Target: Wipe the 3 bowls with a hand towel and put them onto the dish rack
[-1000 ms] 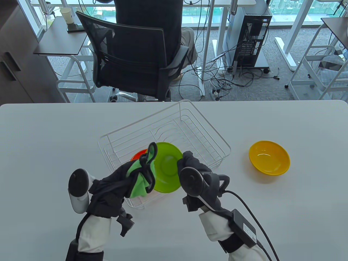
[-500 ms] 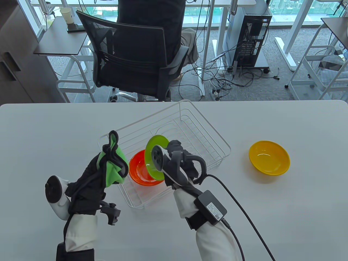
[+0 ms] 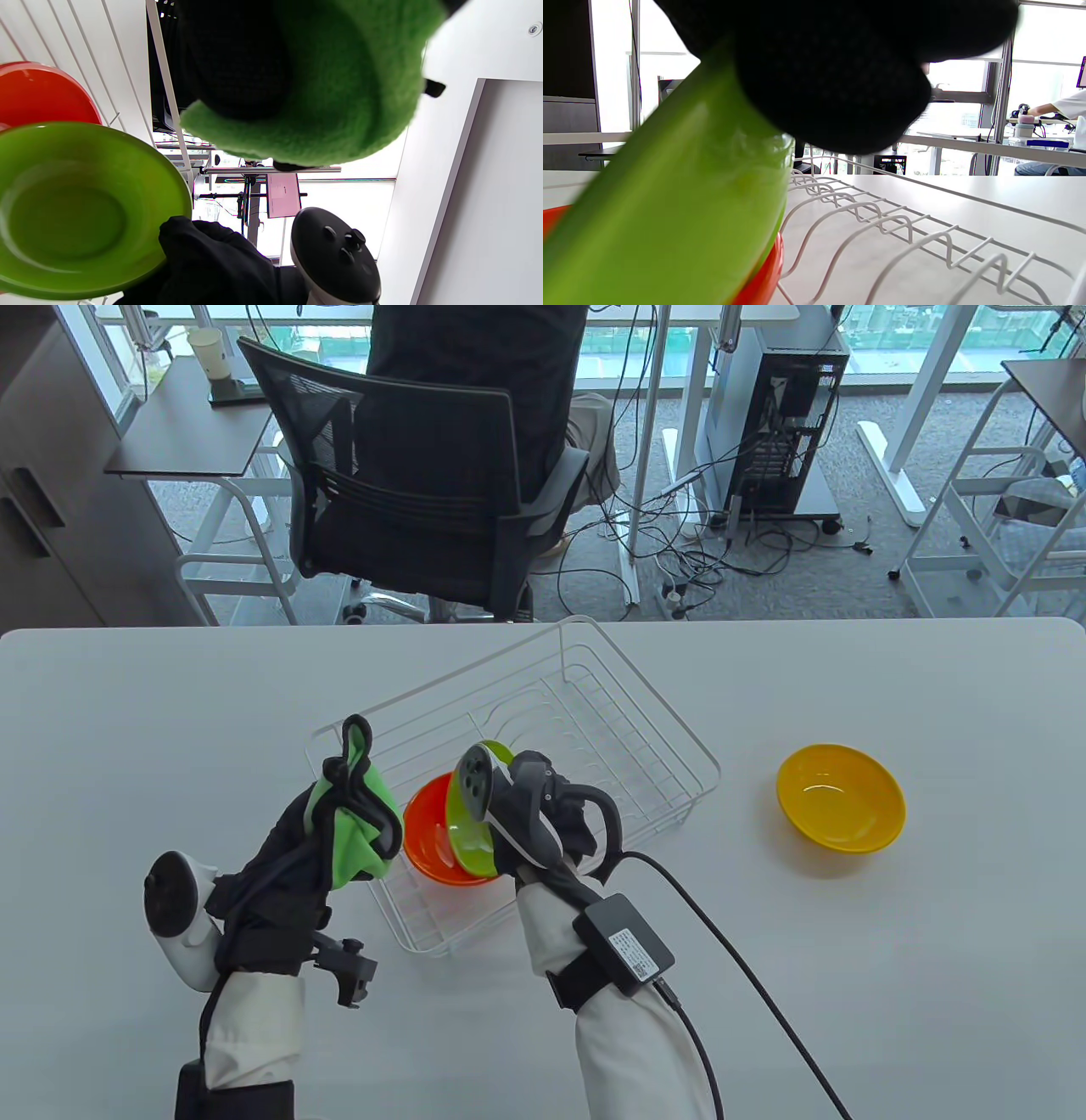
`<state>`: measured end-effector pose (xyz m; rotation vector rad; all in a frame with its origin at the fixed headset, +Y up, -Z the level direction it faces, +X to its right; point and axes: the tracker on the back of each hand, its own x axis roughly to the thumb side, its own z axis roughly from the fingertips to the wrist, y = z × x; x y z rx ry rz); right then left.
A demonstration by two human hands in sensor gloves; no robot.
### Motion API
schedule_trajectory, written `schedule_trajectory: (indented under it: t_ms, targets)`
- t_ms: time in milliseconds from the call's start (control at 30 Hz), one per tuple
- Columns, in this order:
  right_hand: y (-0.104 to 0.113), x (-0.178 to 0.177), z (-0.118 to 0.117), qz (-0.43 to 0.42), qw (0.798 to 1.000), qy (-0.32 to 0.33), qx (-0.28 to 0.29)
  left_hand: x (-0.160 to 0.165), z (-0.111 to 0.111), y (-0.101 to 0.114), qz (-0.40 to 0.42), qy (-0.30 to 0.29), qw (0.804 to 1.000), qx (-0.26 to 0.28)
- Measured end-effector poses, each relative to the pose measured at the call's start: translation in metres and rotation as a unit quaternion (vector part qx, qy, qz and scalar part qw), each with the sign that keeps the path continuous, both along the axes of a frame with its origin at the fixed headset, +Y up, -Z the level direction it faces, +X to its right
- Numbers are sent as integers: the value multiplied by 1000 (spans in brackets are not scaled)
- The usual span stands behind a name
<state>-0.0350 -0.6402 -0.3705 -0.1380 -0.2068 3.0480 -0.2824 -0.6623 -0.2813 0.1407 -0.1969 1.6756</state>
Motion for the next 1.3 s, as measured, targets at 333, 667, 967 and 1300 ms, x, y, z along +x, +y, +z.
schedule_trajectory:
  t_ms: [333, 667, 967, 1300]
  targets:
    - [-11, 13, -11, -55, 993, -35, -97, 4, -1, -1, -8, -8, 1000, -6]
    - [-23, 12, -24, -28, 978, -68, -193, 8, -2, -3, -10, -13, 1000, -14]
    - [-37, 7, -33, -5, 962, -78, -260, 14, -2, -2, -14, -24, 1000, -13]
    - [-41, 9, -31, -20, 953, -80, -291, 18, -3, -4, -29, -30, 999, -18]
